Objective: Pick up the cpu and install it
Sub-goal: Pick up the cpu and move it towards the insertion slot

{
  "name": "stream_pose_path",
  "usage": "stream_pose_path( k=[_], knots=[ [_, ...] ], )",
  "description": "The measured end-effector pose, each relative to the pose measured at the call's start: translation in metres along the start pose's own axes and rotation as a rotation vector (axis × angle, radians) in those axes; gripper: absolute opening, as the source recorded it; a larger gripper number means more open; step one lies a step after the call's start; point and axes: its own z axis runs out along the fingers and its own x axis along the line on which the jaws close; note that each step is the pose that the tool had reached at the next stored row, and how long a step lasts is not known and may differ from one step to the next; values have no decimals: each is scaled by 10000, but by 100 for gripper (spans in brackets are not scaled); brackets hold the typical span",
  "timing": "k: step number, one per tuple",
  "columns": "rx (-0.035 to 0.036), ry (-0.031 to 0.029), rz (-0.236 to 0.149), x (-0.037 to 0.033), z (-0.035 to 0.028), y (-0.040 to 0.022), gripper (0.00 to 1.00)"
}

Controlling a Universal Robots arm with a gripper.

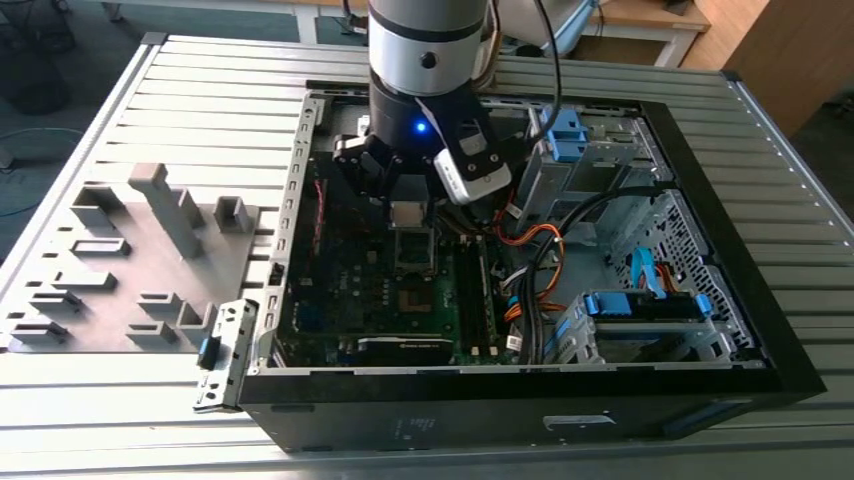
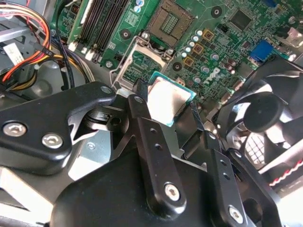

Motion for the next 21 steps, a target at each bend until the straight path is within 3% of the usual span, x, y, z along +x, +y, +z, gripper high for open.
stream_pose_path(
  k=[11, 21],
  knots=[
    [20, 0, 0, -1, 122, -5, 47],
    [28, 0, 1, -1, 184, -9, 47]
  ],
)
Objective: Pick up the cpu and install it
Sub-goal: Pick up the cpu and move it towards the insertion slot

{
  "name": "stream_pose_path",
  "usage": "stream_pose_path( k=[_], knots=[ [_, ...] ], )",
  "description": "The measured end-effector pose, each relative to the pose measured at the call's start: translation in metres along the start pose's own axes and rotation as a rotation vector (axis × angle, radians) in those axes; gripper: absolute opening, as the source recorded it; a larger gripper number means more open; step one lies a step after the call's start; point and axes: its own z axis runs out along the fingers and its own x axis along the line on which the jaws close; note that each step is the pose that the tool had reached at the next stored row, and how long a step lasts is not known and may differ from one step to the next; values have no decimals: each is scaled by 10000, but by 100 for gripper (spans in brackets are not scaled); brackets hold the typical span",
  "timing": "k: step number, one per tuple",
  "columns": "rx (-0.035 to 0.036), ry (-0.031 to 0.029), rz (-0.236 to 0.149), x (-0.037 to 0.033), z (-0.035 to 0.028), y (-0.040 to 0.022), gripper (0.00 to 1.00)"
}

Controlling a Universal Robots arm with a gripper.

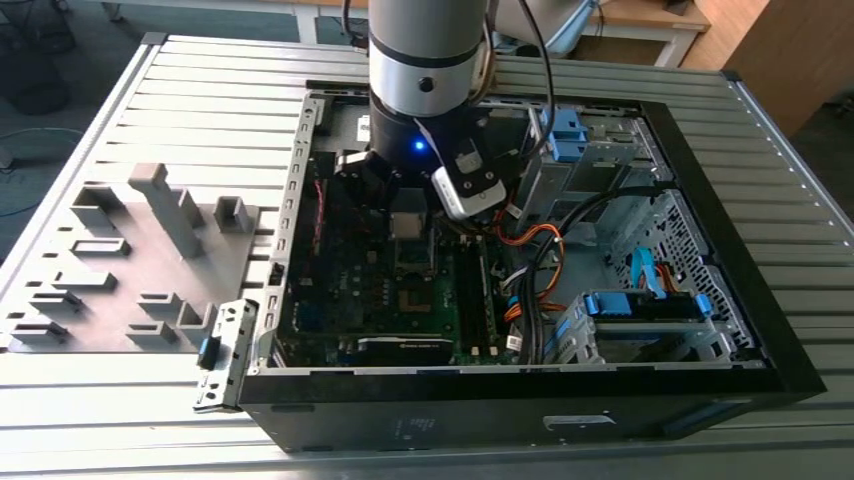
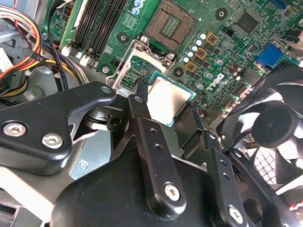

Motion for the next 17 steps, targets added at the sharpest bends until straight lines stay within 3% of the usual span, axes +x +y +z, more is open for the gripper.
stream_pose_path(
  k=[17],
  knots=[
    [47, -3, 128, 1, 60, -123, 47]
  ],
)
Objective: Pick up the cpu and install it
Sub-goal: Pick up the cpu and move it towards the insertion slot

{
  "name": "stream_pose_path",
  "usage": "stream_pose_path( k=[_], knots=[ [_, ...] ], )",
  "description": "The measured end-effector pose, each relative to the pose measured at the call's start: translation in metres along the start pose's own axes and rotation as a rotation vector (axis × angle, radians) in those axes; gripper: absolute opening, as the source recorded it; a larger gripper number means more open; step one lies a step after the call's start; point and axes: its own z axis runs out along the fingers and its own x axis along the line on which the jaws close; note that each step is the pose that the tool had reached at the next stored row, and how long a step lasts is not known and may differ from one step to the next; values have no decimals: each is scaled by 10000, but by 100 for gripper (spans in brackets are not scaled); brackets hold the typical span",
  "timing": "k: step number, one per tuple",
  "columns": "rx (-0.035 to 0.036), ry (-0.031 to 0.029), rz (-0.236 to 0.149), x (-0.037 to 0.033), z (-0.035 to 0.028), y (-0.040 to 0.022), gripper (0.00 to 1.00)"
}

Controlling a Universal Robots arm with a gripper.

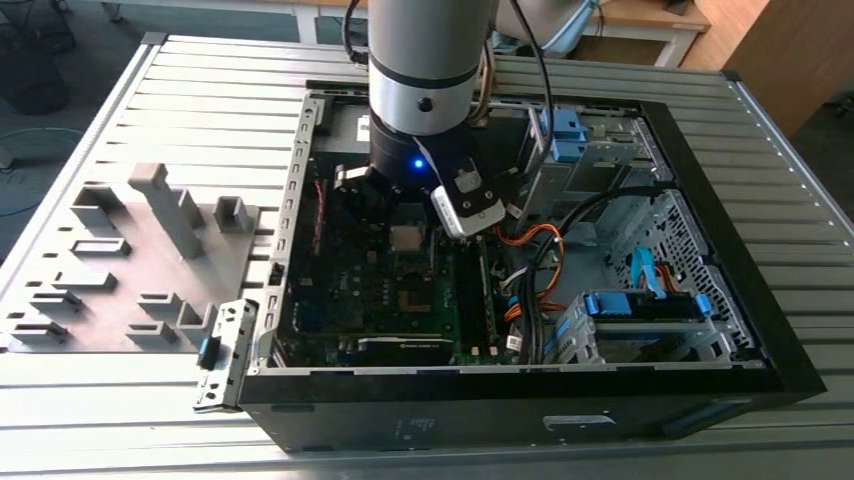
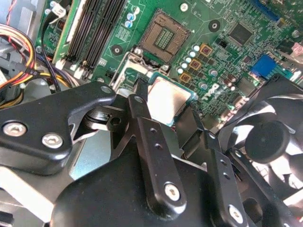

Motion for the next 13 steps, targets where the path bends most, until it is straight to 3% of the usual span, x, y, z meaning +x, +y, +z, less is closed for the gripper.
stream_pose_path(
  k=[13],
  knots=[
    [-4, -19, 605, -9, 72, -41, 47]
  ],
)
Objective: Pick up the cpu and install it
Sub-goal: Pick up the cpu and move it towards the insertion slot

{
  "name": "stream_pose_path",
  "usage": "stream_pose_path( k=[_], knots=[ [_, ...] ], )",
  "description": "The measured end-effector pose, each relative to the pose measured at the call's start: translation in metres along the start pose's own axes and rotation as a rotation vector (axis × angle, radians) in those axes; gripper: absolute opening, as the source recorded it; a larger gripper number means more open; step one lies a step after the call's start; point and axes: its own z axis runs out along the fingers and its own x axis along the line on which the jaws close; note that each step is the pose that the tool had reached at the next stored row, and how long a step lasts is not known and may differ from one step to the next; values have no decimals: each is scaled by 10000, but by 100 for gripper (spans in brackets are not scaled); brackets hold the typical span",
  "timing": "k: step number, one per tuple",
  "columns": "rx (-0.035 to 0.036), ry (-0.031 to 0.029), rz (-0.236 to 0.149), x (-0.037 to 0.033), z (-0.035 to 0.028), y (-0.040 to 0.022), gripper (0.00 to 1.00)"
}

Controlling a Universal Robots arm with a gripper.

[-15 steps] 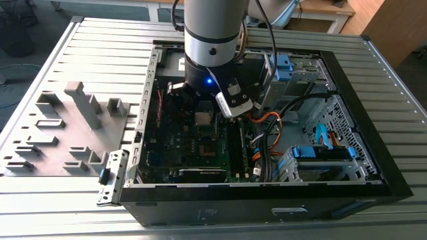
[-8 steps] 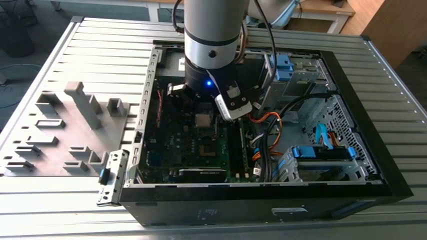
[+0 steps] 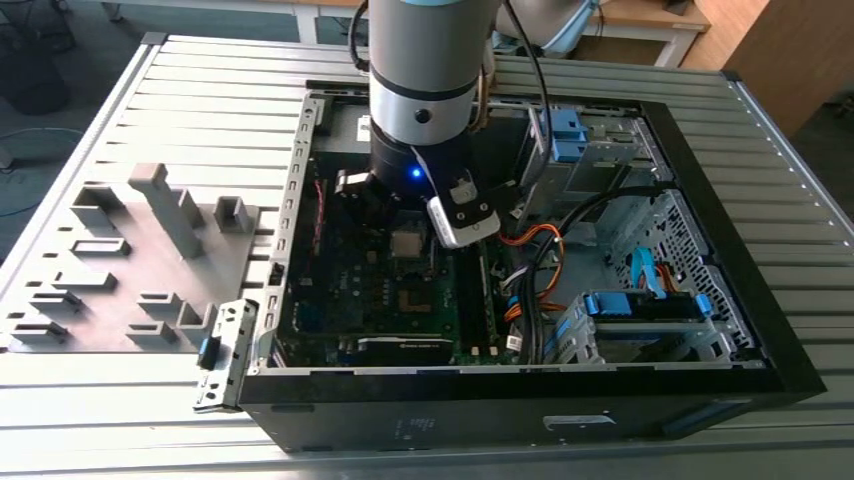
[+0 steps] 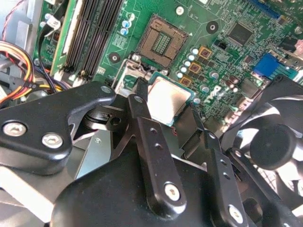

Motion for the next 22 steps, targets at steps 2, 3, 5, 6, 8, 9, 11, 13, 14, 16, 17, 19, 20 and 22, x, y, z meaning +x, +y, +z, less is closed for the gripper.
stream_pose_path(
  k=[2, 3, 5, 6, 8, 9, 11, 13, 14, 16, 17, 19, 20, 22],
  knots=[
    [-1, -3, 83, -6, 18, -8, 47],
    [-1, -4, 119, -10, 28, -11, 47],
    [-1, -5, 166, -29, 44, -18, 47],
    [-1, -6, 183, -43, 50, -21, 47],
    [-1, -7, 213, -74, 61, -25, 47],
    [0, -6, 222, -85, 63, -25, 47],
    [-2, -7, 238, -101, 70, -32, 47],
    [-2, -8, 254, -107, 83, -56, 47],
    [-1, -8, 259, -108, 90, -74, 47],
    [-5, -9, 259, -111, 106, -111, 47],
    [-4, -8, 251, -111, 114, -121, 47],
    [-5, -7, 177, -111, 129, -125, 47],
    [-3, -4, 115, -112, 135, -126, 47],
    [-3, -7, -17, -112, 152, -128, 47]
  ],
)
